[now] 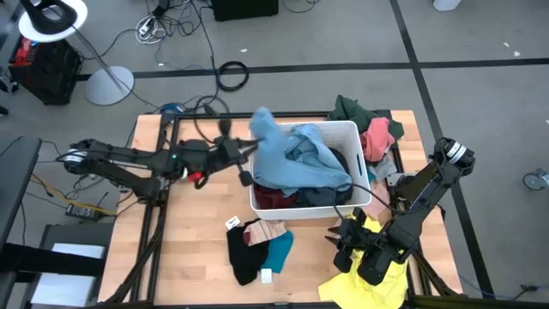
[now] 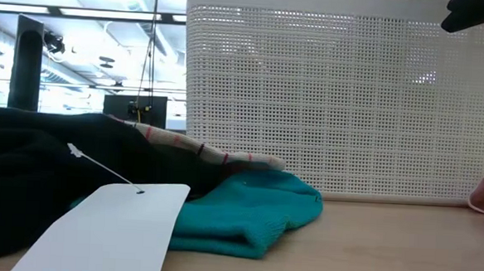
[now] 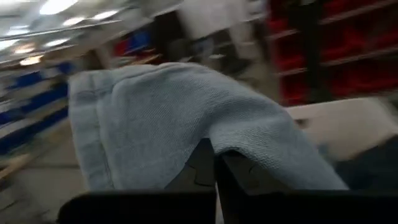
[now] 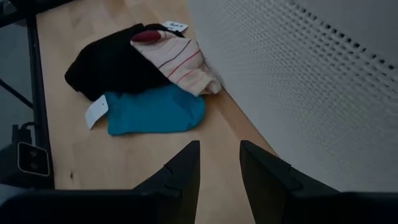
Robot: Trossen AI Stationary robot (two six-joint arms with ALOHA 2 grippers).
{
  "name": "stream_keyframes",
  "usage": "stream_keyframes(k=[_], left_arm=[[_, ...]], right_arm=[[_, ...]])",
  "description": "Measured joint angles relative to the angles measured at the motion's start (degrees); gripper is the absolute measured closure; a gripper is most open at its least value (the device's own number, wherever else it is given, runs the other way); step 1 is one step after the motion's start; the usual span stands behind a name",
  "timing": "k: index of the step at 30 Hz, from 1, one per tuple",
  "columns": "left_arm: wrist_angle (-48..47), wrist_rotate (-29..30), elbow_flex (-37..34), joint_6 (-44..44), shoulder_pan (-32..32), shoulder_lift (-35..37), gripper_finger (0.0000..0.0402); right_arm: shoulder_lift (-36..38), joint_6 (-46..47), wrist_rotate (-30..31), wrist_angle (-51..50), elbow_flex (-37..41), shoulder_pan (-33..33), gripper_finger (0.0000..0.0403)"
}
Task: Sort clothes
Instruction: Put the blue pants into the laundry bin
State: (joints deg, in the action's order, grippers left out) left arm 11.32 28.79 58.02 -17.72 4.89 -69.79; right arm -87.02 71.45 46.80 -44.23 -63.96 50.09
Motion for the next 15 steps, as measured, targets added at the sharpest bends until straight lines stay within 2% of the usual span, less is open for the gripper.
stream_keyframes(k=[3, 7, 11, 15], left_arm=[[-4.61, -4.75, 6.59, 2.60, 0.04, -5.86, 0.0400], [-12.98, -5.51, 13.57, 8.06, -0.02, -13.85, 0.0399], [-16.61, -5.45, 16.57, 11.47, -0.26, -19.64, 0.0382], [-19.70, -7.91, 18.36, 17.00, -1.59, -21.54, 0.0354]], right_arm=[[0.00, -1.06, 0.07, 0.01, 0.00, -0.01, 0.0289], [0.02, -1.06, 0.01, 0.13, 0.00, -0.11, 0.0289], [0.02, -0.71, -0.01, 0.66, 0.00, 0.42, 0.0289], [0.02, -0.60, -0.47, 0.81, 0.00, 0.69, 0.0289]])
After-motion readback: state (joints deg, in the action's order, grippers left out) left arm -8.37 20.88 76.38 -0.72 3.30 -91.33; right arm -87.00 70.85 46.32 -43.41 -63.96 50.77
